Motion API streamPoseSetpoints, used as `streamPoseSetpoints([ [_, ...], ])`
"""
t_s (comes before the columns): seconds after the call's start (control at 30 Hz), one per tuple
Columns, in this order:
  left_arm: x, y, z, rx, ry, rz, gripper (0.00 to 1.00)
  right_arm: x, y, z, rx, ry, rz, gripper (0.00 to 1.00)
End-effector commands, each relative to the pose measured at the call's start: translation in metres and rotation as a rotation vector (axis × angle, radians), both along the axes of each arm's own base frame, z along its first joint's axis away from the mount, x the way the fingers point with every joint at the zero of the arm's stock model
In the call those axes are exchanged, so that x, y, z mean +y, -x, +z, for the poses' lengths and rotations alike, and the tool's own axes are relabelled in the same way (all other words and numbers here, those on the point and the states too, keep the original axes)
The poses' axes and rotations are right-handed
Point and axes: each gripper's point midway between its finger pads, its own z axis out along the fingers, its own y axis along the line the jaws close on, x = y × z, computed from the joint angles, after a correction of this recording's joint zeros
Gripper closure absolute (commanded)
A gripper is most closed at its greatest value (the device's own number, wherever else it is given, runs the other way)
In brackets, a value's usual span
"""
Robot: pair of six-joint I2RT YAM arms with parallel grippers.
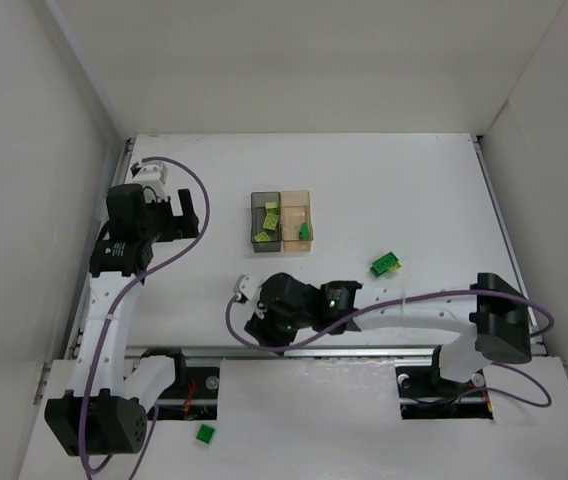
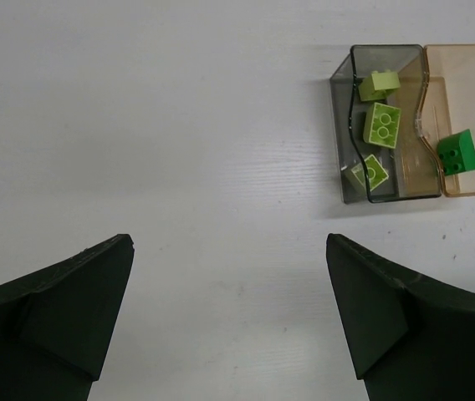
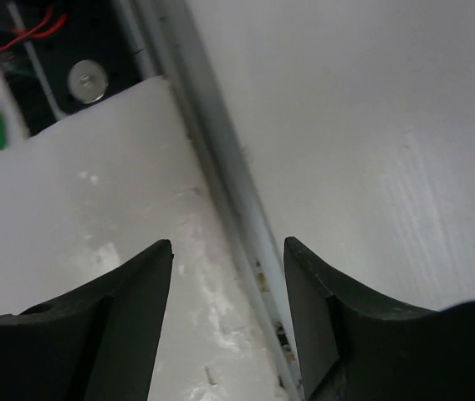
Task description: Sort the legos into containers by color
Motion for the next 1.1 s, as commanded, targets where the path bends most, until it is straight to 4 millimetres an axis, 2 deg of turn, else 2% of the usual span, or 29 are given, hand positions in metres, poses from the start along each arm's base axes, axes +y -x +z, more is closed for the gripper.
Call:
streamPoseSetpoints([
  [0.0, 0.01, -0.004, 0.027, -0.046, -0.024, 0.004, 0.01, 0.02, 0.026, 0.031, -0.012, -0.141, 0.034, 0.39],
  [0.2, 0.018, -0.02, 0.013, 0.028, 0.013, -0.029, 0.01, 0.03, 0.055, 0.029, -0.069, -0.132, 0.051, 0.39],
  [0.23, 0.022, -0.023, 0.016, 0.024, 0.004, -0.025, 0.01, 0.034, 0.068, 0.027, -0.067, -0.129, 0.082, 0.39],
  [0.27, 0.022, -0.027, 0.015, 0.033, 0.005, -0.025, 0.01, 0.037, 0.074, 0.012, -0.063, -0.099, 0.087, 0.39],
  [0.3, 0.025, -0.028, 0.015, 0.034, -0.002, -0.014, 0.01, 0.042, 0.081, 0.009, -0.068, -0.093, 0.101, 0.39],
  [0.43, 0.032, -0.031, 0.019, 0.026, -0.003, 0.007, 0.01, 0.052, 0.134, -0.007, -0.115, -0.062, 0.198, 0.39],
  [0.57, 0.032, -0.028, 0.026, -0.002, -0.023, -0.021, 0.01, 0.065, 0.157, -0.009, -0.064, -0.1, 0.229, 0.39],
  [0.63, 0.03, -0.024, 0.028, -0.015, -0.03, -0.035, 0.01, 0.069, 0.16, -0.007, -0.057, -0.112, 0.235, 0.39],
  [0.7, 0.03, -0.021, 0.016, 0.014, -0.025, -0.036, 0.01, 0.075, 0.161, -0.003, -0.056, -0.123, 0.235, 0.39],
  [0.73, 0.029, -0.019, 0.019, 0.001, -0.031, -0.049, 0.01, 0.075, 0.161, -0.011, -0.057, -0.105, 0.236, 0.37],
  [0.8, 0.028, -0.018, 0.014, 0.013, -0.029, -0.049, 0.01, 0.077, 0.169, -0.016, -0.041, -0.097, 0.26, 0.36],
  [0.83, 0.028, -0.016, 0.012, 0.012, -0.036, -0.054, 0.01, 0.084, 0.175, -0.01, -0.04, -0.114, 0.269, 0.35],
  [0.9, 0.03, -0.014, 0.01, 0.023, -0.04, -0.046, 0.01, 0.089, 0.18, -0.016, -0.04, -0.104, 0.278, 0.33],
  [0.93, 0.03, -0.011, 0.011, 0.023, -0.051, -0.053, 0.01, 0.093, 0.183, -0.009, -0.031, -0.122, 0.287, 0.32],
  [0.97, 0.03, -0.01, 0.014, 0.011, -0.065, -0.06, 0.01, 0.097, 0.186, -0.015, -0.024, -0.119, 0.294, 0.32],
  [1.07, 0.03, -0.004, 0.014, 0.005, -0.082, -0.071, 0.01, 0.106, 0.189, -0.009, -0.014, -0.136, 0.303, 0.29],
])
